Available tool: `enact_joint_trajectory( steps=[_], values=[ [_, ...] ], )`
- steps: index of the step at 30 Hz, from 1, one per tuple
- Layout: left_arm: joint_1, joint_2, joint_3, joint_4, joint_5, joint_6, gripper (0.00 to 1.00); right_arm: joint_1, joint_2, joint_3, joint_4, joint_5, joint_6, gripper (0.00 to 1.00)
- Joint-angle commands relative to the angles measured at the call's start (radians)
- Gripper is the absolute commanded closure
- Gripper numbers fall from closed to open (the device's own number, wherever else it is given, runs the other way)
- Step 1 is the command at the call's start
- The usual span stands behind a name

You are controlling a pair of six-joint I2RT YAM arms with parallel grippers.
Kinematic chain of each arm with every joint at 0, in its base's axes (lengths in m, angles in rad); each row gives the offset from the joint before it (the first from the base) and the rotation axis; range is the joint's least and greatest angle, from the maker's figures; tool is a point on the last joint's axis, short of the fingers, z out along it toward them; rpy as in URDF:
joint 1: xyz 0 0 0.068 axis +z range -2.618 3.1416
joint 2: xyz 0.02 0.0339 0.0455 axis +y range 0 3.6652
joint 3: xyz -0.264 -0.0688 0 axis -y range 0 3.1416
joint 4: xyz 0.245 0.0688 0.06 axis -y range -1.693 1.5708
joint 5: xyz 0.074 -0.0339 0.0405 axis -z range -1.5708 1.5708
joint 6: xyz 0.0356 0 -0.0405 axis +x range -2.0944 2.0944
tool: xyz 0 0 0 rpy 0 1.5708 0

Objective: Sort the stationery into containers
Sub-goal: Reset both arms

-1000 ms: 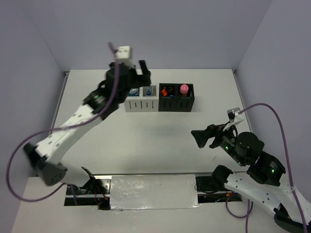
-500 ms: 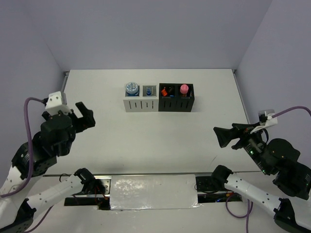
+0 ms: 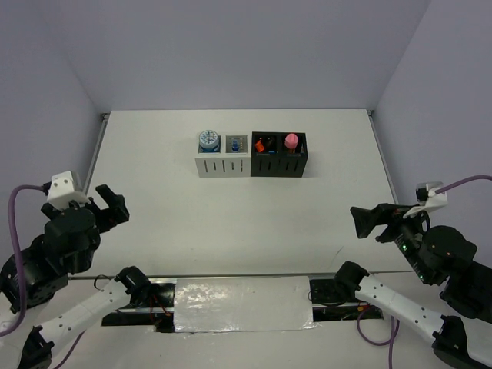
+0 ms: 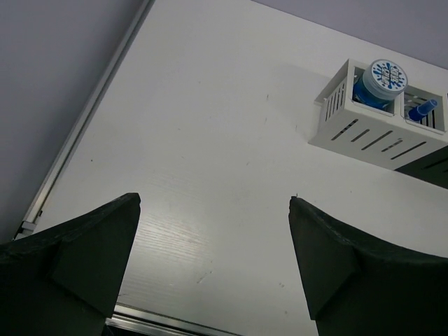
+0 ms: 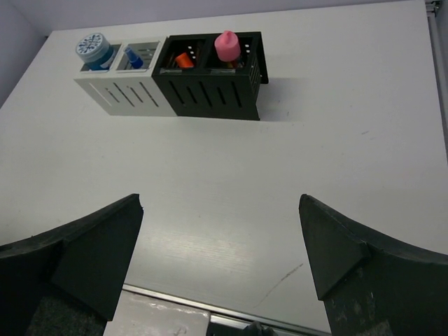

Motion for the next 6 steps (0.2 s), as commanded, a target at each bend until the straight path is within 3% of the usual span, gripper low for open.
enact_joint_trajectory(
  steps=[1, 6],
  values=[
    [0.001, -0.021, -0.005, -0.016, -0.021, -0.021, 0.01, -0.004, -0.006, 0.013, -0.008, 0.023, 0.004, 0.0],
    [-0.001, -0.016, -0.003, -0.013, -0.023, -0.019, 0.01, -0.004, 0.0, 0.013, 0.002, 0.009, 0.002, 0.0]
  ],
)
